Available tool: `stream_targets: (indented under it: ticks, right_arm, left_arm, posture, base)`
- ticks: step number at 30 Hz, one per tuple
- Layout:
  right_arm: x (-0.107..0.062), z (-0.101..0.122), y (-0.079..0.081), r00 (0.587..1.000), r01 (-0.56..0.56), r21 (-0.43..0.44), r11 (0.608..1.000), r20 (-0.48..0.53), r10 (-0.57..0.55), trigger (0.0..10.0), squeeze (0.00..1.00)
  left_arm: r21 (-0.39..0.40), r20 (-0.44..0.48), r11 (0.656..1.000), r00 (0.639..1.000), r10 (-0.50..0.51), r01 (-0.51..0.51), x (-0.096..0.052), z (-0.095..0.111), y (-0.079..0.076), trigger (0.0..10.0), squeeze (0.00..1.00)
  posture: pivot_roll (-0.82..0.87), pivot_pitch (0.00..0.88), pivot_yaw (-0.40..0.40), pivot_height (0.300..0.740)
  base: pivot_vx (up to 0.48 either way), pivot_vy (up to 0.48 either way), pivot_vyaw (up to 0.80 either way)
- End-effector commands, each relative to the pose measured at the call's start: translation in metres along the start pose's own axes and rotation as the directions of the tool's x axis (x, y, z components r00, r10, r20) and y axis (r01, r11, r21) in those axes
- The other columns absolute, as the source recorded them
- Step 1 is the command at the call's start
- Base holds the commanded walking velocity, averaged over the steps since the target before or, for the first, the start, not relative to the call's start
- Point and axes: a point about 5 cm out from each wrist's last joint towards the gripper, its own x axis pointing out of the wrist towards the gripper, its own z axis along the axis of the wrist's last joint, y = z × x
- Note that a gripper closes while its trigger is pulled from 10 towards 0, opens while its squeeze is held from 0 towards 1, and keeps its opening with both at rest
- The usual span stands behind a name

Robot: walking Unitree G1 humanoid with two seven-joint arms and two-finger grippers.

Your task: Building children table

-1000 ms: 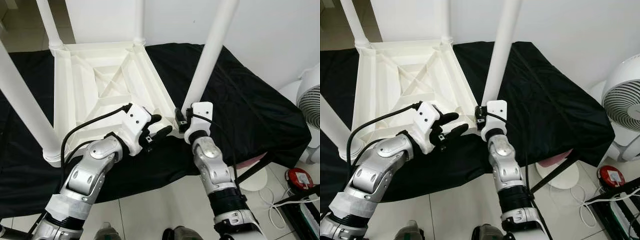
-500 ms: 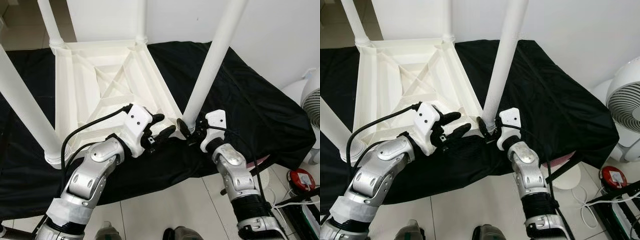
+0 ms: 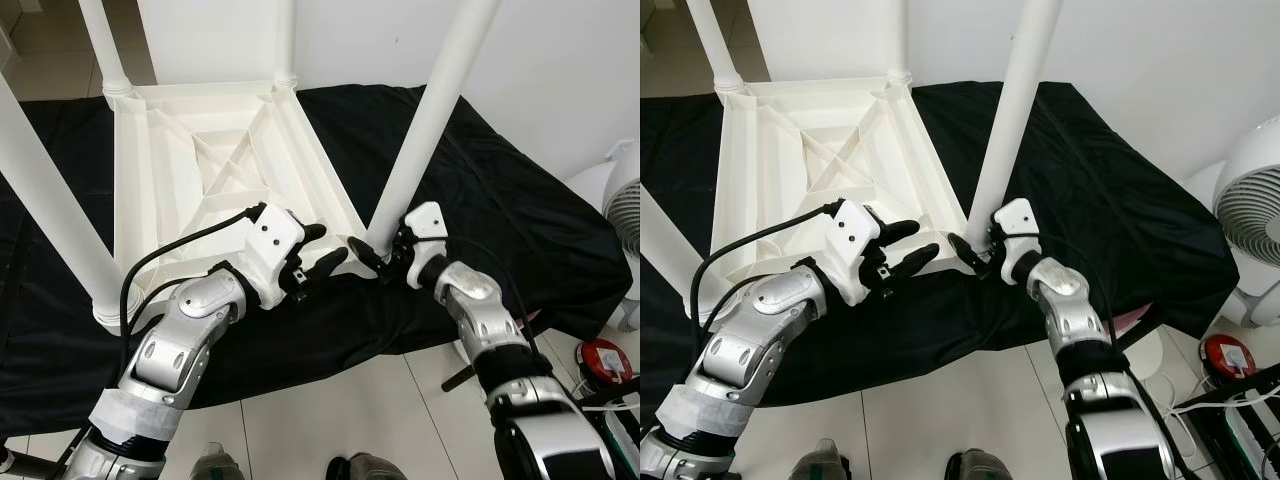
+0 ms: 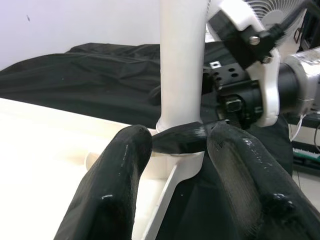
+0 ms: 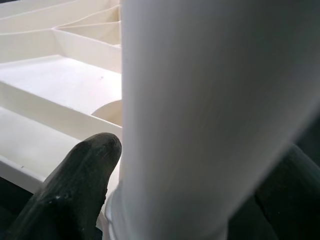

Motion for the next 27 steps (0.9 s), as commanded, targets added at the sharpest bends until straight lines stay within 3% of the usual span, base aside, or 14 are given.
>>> stream_targets:
  ticks: [1, 2, 3, 4, 5, 11, 15, 27]
  right_arm:
    - [0.006, -0.002, 0.004, 0.999, -0.053, 0.0, 0.999, -0.012, 0.053, 10.0, 0.0]
    - [0.006, -0.002, 0.004, 0.999, -0.053, 0.0, 0.999, -0.012, 0.053, 10.0, 0.0]
    - [0.01, -0.002, 0.009, 0.994, -0.105, 0.004, 0.994, -0.014, 0.105, 2.0, 0.0]
    - [0.013, -0.003, 0.012, 0.99, -0.139, 0.005, 0.99, -0.015, 0.139, 2.0, 0.0]
    - [0.014, -0.005, 0.017, 0.983, -0.183, 0.006, 0.983, -0.028, 0.183, 0.0, 0.0]
    - [0.013, -0.012, 0.023, 0.971, -0.232, -0.015, 0.973, -0.062, 0.231, 0.0, 0.0]
    - [0.009, -0.022, 0.018, 0.985, -0.147, 0.002, 0.989, -0.093, 0.147, 0.0, 0.0]
    - [0.016, -0.022, 0.021, 0.997, -0.013, 0.043, 0.999, -0.071, 0.016, 0.0, 0.0]
  left_arm:
    - [0.001, 0.006, 0.999, 0.999, -0.035, 0.035, 0.003, 0.001, -0.003, 10.0, 0.0]
    - [0.001, 0.006, 0.999, 0.999, -0.035, 0.035, 0.003, 0.001, -0.003, 10.0, 0.0]
    - [-0.002, 0.006, 0.999, 0.999, -0.047, 0.047, 0.004, 0.001, -0.003, 10.0, 0.0]
    - [-0.004, 0.006, 0.998, 0.998, -0.055, 0.055, 0.004, 0.001, -0.004, 10.0, 0.0]
    - [-0.004, 0.006, 0.998, 0.998, -0.061, 0.061, 0.004, 0.001, -0.005, 10.0, 0.0]
    - [-0.003, 0.008, 0.998, 0.998, -0.069, 0.069, 0.005, 0.0, -0.008, 10.0, 0.0]
    - [-0.007, 0.012, 0.998, 0.998, -0.062, 0.062, 0.007, -0.002, -0.009, 10.0, 0.0]
    - [-0.004, 0.006, 0.998, 0.998, -0.061, 0.061, 0.01, -0.006, -0.006, 10.0, 0.0]
  posture:
    - [0.12, 0.0, -0.07, 0.74]
    - [0.12, 0.0, -0.07, 0.74]
    - [0.12, 0.0, -0.072, 0.74]
    - [0.12, 0.0, -0.072, 0.74]
    - [0.12, 0.0, -0.077, 0.74]
    - [0.12, 0.0, -0.088, 0.74]
    - [0.11, 0.0, -0.096, 0.74]
    - [0.09, 0.0, -0.095, 0.74]
  base:
    - [0.0, 0.0, 0.0]
    - [0.0, 0.0, 0.0]
    - [0.0, 0.0, 0.0]
    - [0.0, 0.0, 0.0]
    - [0.0, 0.0, 0.0]
    - [0.0, 0.0, 0.0]
    - [0.0, 0.0, 0.0]
    - [0.0, 0.0, 0.0]
